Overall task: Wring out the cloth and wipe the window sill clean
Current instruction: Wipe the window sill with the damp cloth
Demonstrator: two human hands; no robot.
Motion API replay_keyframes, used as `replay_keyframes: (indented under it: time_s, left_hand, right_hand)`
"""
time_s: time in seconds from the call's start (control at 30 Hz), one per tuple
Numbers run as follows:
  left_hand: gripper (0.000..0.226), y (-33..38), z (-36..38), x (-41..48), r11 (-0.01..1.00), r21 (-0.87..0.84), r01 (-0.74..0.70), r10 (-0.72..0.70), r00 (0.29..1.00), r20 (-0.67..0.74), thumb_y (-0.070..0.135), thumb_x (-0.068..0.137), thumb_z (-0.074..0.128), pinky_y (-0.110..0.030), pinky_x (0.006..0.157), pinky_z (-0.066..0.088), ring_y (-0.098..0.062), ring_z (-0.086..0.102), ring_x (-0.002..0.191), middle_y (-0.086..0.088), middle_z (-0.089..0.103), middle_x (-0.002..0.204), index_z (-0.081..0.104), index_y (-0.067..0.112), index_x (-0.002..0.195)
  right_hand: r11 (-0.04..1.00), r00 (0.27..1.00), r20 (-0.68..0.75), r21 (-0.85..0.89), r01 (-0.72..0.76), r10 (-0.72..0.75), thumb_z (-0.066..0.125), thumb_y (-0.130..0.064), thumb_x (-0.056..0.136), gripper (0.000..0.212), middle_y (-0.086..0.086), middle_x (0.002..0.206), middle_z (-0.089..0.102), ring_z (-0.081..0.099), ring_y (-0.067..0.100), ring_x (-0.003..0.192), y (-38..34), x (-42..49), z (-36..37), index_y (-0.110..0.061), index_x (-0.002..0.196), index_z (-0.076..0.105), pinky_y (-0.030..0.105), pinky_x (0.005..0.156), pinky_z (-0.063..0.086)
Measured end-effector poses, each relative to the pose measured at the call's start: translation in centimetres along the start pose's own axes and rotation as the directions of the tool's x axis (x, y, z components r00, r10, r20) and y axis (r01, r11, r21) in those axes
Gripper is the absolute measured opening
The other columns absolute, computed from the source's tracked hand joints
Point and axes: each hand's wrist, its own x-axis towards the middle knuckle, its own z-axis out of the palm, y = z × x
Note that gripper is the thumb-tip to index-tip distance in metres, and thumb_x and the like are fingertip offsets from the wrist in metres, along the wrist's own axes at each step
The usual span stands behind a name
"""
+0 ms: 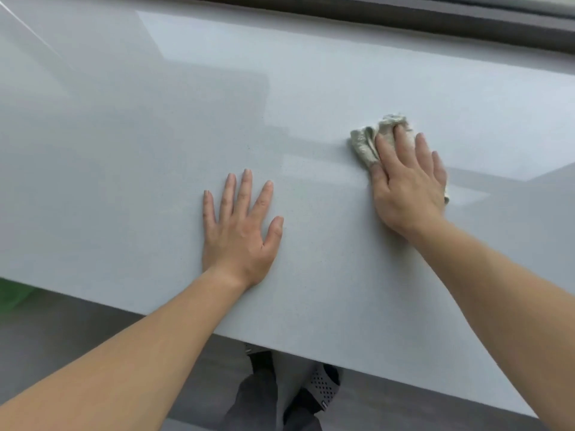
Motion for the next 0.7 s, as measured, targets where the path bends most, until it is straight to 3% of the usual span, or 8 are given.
replay_keyframes:
  time_s: [0.07, 0.1, 0.23, 0.3, 0.37, 0.43, 0.53, 0.7]
  left_hand:
    - [0.065, 0.0, 0.0, 0.1, 1.000, -0.009, 0.001, -0.001, 1.000, -0.006, 0.058, 0.097, 0.013, -0.054, 0.121, -0.007, -0.018, -0.015, 0.152, 0.001, -0.008, 0.167, 0.006, 0.035, 0.158]
    - [0.065, 0.0, 0.0, 0.1, 1.000, -0.016, 0.000, 0.000, 1.000, -0.007, 0.058, 0.097, 0.014, -0.054, 0.121, -0.006, -0.018, -0.014, 0.152, 0.002, -0.007, 0.167, 0.008, 0.035, 0.158]
    - [0.064, 0.0, 0.0, 0.2, 1.000, -0.026, 0.002, -0.002, 1.000, -0.030, 0.055, 0.097, 0.022, -0.059, 0.120, -0.002, -0.020, -0.005, 0.154, -0.001, 0.003, 0.168, 0.019, 0.034, 0.157]
    - [0.061, 0.3, -0.2, 0.3, 1.000, -0.023, 0.003, -0.004, 0.999, -0.042, 0.052, 0.096, 0.029, -0.067, 0.117, -0.003, -0.025, 0.005, 0.154, -0.004, 0.015, 0.166, 0.029, 0.032, 0.154]
    - [0.056, 0.6, -0.6, 0.9, 0.999, -0.054, -0.002, -0.002, 0.997, -0.075, 0.048, 0.094, 0.035, -0.070, 0.114, -0.004, -0.032, 0.019, 0.150, -0.011, 0.031, 0.158, 0.045, 0.026, 0.143]
    - [0.049, 0.9, -1.2, 2.7, 0.994, -0.109, -0.017, 0.004, 0.993, -0.117, 0.046, 0.092, 0.037, -0.068, 0.115, -0.003, -0.034, 0.026, 0.146, -0.015, 0.040, 0.147, 0.053, 0.021, 0.131]
    - [0.050, 1.1, -2.4, 8.2, 0.981, -0.185, -0.050, 0.026, 0.991, -0.129, 0.046, 0.092, 0.033, -0.060, 0.119, -0.006, -0.031, 0.019, 0.149, -0.014, 0.034, 0.153, 0.052, 0.019, 0.130]
    - [0.066, 2.3, -2.6, 16.2, 0.993, -0.107, -0.049, 0.048, 0.999, -0.011, 0.050, 0.094, 0.020, -0.055, 0.119, -0.012, -0.022, -0.007, 0.153, -0.004, 0.002, 0.167, 0.023, 0.026, 0.155]
  right_hand:
    - [0.993, 0.993, -0.027, 0.024, -0.115, 0.115, 0.022, -0.044, 0.102, 0.056, -0.008, 0.168, 0.000, -0.006, 0.023, 0.154, -1.8, 0.9, 0.2, -0.040, 0.157, 0.012, 0.046, 0.123, -0.003]
    - [0.997, 0.997, -0.031, 0.008, -0.076, 0.077, 0.023, -0.043, 0.102, 0.057, -0.006, 0.168, 0.001, -0.005, 0.026, 0.154, -2.8, 0.2, 0.6, -0.039, 0.157, 0.011, 0.047, 0.122, -0.001]
    - [0.932, 0.936, 0.074, -0.098, 0.350, -0.344, 0.020, -0.049, 0.102, 0.056, -0.007, 0.167, 0.008, 0.000, 0.026, 0.154, -3.9, -4.8, 1.5, -0.040, 0.157, 0.016, 0.047, 0.122, 0.003]
    - [0.901, 0.905, 0.112, -0.105, 0.422, -0.411, 0.017, -0.051, 0.102, 0.055, -0.010, 0.166, 0.009, 0.003, 0.023, 0.154, -2.6, -2.9, 0.7, -0.042, 0.156, 0.018, 0.046, 0.123, 0.004]
    - [0.919, 0.930, 0.073, -0.145, 0.368, -0.361, 0.019, -0.051, 0.102, 0.055, -0.010, 0.167, 0.007, 0.004, 0.024, 0.154, -1.3, 0.9, 0.1, -0.042, 0.156, 0.016, 0.045, 0.123, 0.004]
    - [0.979, 0.984, 0.002, -0.100, 0.178, -0.179, 0.020, -0.049, 0.103, 0.054, -0.009, 0.168, 0.005, 0.002, 0.024, 0.154, -1.2, 5.5, -0.7, -0.042, 0.156, 0.014, 0.046, 0.123, 0.002]
    - [0.998, 0.997, -0.044, -0.025, -0.061, 0.060, 0.018, -0.045, 0.103, 0.055, -0.006, 0.168, 0.000, -0.005, 0.026, 0.153, -3.4, 8.6, -0.6, -0.040, 0.157, 0.010, 0.048, 0.122, -0.003]
    - [0.931, 0.938, 0.087, -0.124, 0.345, -0.336, 0.015, -0.052, 0.102, 0.055, -0.011, 0.167, 0.003, -0.003, 0.023, 0.154, -2.8, 5.8, -0.5, -0.042, 0.157, 0.011, 0.046, 0.123, 0.001]
